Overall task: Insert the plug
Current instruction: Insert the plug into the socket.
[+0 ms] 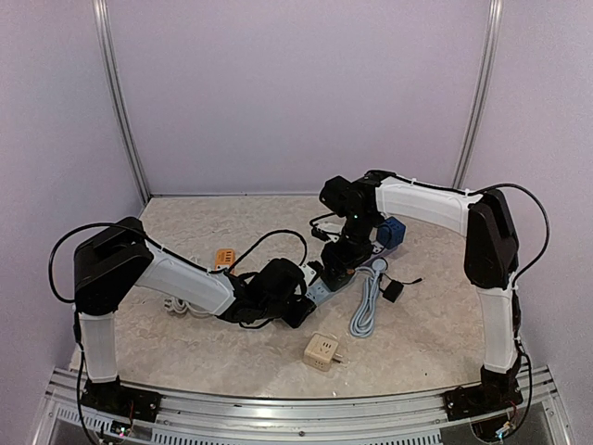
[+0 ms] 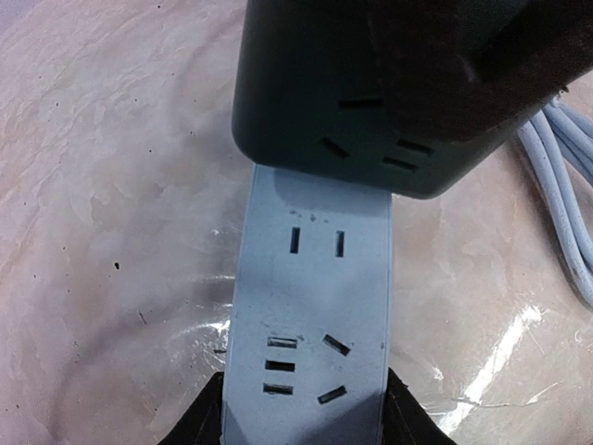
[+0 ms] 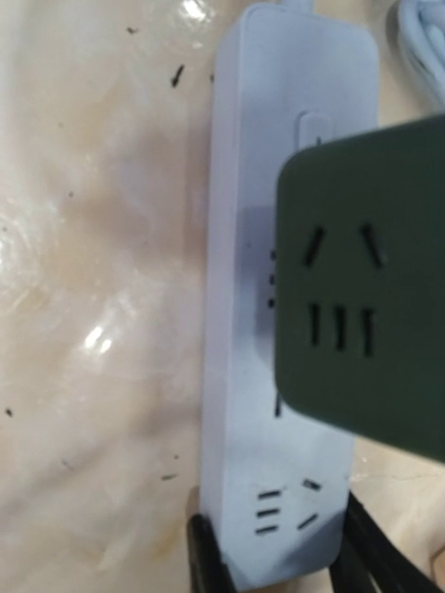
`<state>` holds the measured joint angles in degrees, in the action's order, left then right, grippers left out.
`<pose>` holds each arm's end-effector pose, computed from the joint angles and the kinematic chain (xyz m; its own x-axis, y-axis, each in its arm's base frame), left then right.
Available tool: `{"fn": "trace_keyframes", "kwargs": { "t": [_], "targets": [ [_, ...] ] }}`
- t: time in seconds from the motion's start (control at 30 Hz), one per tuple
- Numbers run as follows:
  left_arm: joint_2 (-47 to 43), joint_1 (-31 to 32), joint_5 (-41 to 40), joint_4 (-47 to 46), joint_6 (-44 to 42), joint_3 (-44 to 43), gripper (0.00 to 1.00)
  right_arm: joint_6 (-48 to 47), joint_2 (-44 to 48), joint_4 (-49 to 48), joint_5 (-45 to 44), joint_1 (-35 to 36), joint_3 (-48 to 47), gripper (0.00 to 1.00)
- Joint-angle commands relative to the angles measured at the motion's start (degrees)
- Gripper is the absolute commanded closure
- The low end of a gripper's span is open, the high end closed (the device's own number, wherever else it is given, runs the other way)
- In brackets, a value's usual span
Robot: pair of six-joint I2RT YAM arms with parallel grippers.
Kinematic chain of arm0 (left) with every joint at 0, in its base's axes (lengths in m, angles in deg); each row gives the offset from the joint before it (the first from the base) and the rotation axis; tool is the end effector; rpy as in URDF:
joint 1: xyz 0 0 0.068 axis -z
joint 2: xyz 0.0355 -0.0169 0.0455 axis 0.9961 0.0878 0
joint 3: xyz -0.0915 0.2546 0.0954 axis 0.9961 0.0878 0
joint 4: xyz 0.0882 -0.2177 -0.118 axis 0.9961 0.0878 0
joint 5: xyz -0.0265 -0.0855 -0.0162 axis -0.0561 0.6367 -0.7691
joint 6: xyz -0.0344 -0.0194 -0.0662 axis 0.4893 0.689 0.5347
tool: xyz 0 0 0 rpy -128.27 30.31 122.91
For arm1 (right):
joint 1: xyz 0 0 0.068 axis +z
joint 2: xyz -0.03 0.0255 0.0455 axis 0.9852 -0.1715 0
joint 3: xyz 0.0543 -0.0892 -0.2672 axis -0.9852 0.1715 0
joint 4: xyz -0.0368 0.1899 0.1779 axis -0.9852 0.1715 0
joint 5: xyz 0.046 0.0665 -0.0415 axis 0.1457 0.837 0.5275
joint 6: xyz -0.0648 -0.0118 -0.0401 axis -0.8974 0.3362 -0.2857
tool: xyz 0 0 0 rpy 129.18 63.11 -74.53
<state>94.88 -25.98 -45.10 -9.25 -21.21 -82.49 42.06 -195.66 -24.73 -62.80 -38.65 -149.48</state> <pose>0.2344 -0.3639 0.1086 -0.4486 0.4937 -0.7450 0.7076 0.7054 0.0414 0.3287 0.3021 0.2056 -0.8128 -0.5592 -0.1633 -0.5806 0.8002 0.1499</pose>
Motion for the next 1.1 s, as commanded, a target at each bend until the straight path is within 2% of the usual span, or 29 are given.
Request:
{"fn": "trace_keyframes", "kwargs": {
  "t": [0.0, 1.07],
  "targets": [
    [1.01, -0.02, -1.43, 0.81, 0.46, -1.01, 0.89, 0.04, -1.23, 1.18, -0.74, 0.0, -0.65, 1.0],
    [0.94, -0.01, -0.76, 0.9, 0.62, -1.46, 0.89, -0.66, -1.98, 1.36, -2.39, 0.26, 0.19, 1.0]
  ]
}}
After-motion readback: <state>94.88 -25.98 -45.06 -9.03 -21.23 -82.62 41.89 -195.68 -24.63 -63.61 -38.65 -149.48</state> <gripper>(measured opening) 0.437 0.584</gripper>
